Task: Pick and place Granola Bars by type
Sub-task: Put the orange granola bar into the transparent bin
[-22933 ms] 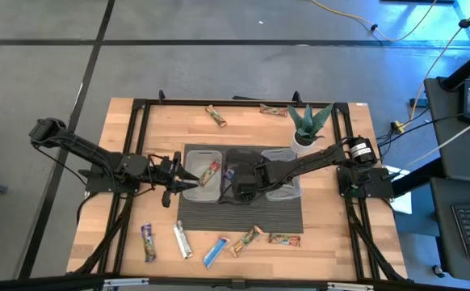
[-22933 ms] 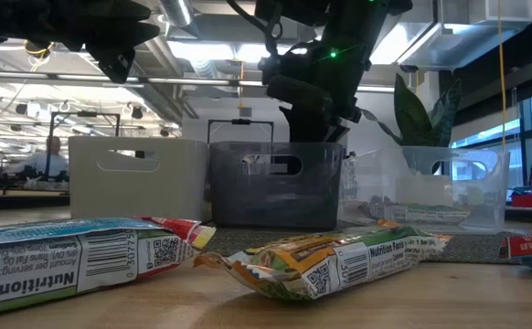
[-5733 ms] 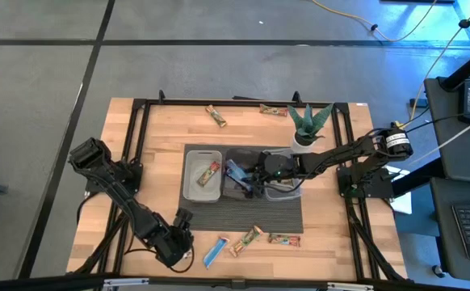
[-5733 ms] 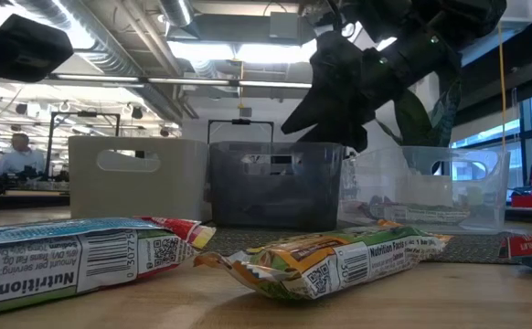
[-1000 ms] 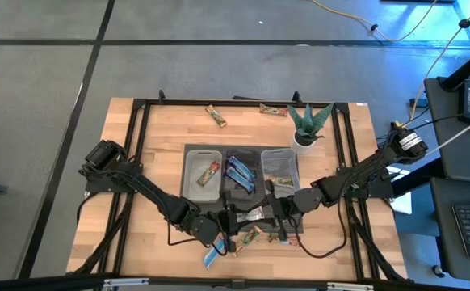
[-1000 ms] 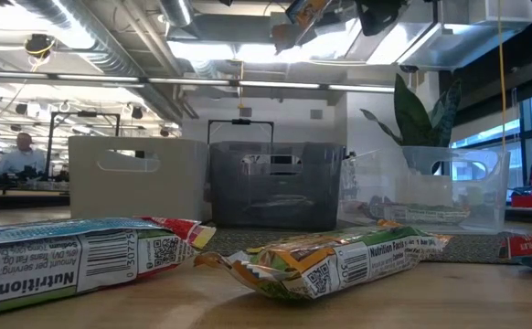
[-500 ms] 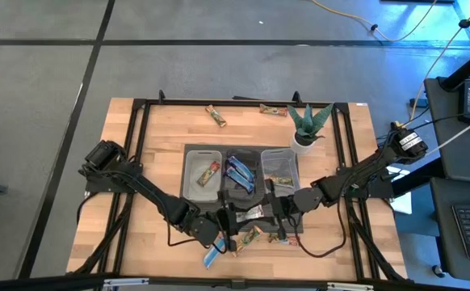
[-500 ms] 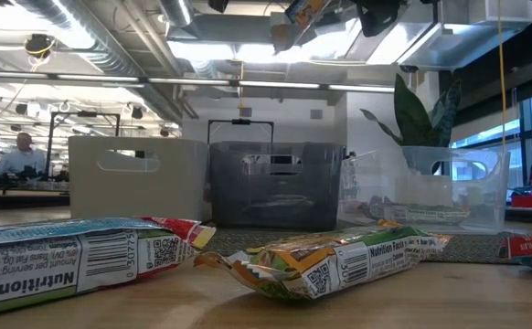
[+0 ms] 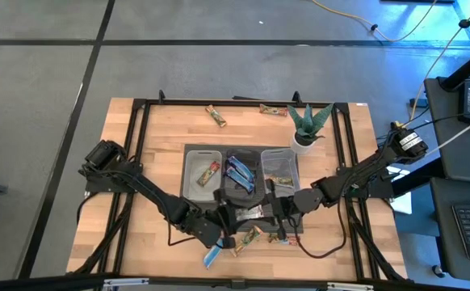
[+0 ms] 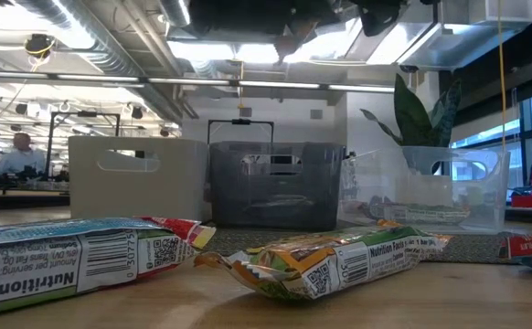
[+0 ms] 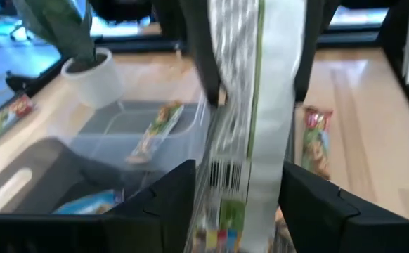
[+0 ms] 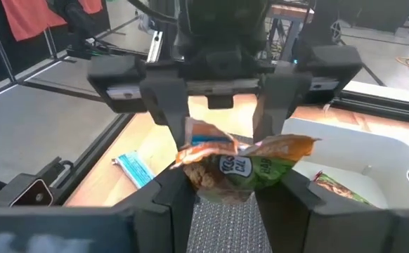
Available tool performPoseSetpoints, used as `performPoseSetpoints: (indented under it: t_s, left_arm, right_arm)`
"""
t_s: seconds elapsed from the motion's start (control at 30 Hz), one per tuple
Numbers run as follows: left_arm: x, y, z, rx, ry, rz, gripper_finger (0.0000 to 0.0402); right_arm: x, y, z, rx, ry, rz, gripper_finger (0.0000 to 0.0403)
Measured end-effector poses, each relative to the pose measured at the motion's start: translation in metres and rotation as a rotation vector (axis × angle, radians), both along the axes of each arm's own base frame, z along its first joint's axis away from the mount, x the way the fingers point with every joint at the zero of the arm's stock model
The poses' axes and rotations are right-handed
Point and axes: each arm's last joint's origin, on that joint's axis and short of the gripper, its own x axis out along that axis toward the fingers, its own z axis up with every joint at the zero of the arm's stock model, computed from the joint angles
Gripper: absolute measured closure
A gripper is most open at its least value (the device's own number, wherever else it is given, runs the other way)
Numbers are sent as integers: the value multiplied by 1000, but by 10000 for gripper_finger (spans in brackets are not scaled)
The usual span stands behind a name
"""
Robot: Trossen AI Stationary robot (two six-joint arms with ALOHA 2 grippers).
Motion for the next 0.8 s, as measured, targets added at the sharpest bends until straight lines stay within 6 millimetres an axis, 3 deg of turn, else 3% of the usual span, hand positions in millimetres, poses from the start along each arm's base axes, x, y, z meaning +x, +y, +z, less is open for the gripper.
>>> performPoseSetpoints:
  t_s: [0.17,0.3,0.47,0.8]
  left_arm:
    - [-5,2,-8,-14,68,35,208]
    - [-8,4,-11,-10,107,49,208]
    - [-9,4,-13,12,132,38,210]
    - [-10,4,-13,32,140,23,210]
  right_arm:
    - [-2,-3,0,-21,22,-63,264]
    - [-12,-12,7,57,72,-229,264]
    - [-30,-35,12,160,200,-421,264]
    - [-50,-79,0,221,457,-678,263]
